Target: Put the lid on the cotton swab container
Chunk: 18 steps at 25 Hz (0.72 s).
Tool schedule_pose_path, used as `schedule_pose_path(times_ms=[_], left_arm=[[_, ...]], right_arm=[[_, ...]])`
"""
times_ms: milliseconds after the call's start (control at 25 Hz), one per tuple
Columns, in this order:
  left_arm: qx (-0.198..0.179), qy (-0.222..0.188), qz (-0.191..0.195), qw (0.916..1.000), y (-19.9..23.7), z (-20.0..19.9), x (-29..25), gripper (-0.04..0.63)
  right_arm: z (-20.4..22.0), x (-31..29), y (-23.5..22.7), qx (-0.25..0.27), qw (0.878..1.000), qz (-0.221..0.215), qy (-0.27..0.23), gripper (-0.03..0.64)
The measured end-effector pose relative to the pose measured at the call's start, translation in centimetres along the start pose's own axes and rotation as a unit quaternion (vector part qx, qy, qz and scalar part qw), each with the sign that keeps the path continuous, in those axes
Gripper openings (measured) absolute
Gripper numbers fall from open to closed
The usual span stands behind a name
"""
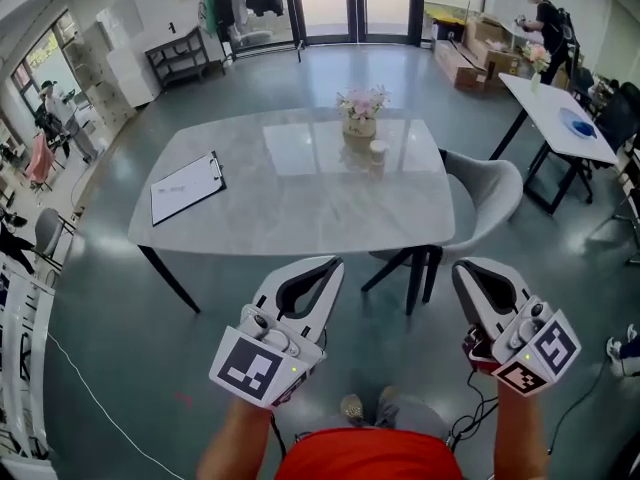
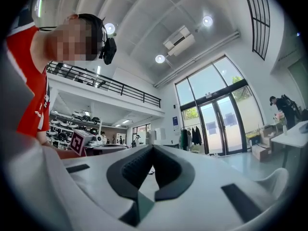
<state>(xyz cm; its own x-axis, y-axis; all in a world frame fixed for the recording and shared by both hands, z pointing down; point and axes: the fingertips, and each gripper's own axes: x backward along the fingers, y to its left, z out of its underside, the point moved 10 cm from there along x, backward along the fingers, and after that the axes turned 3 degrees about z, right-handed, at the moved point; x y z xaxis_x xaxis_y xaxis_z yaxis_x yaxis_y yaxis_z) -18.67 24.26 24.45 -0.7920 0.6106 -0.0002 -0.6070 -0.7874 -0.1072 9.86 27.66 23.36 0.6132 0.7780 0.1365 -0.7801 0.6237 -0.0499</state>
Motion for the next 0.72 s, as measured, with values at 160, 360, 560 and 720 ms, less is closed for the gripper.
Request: schedule_pose_path(times_ms=[160,360,560,720], left_arm=[[-0.004,-0.015,-0.005,0.9999,3.0,0.6,-2.1,0.014],[0.005,0.013,-0.005,0.9999,5.7,1.7,-5.8,0.014],[0.003,0.019,-0.016,0.9997,9.4,2.6,-11.3,0.014],[0.001,0.031,-0.027,0.9992,12.4,3.1,-15.8,0.014]], right_arm=[[0.4,-2.6,-2.2,0.0,1.0,0.003,0.006,0.0],[1.1,-6.0,-6.3,0.001,1.0,-0.005,0.008,0.0],[1.7,-10.3,-12.5,0.002,1.0,-0.019,0.011,0.0],[2.1,-13.8,-17.6,-0.001,0.999,-0.037,0.015,0.0]])
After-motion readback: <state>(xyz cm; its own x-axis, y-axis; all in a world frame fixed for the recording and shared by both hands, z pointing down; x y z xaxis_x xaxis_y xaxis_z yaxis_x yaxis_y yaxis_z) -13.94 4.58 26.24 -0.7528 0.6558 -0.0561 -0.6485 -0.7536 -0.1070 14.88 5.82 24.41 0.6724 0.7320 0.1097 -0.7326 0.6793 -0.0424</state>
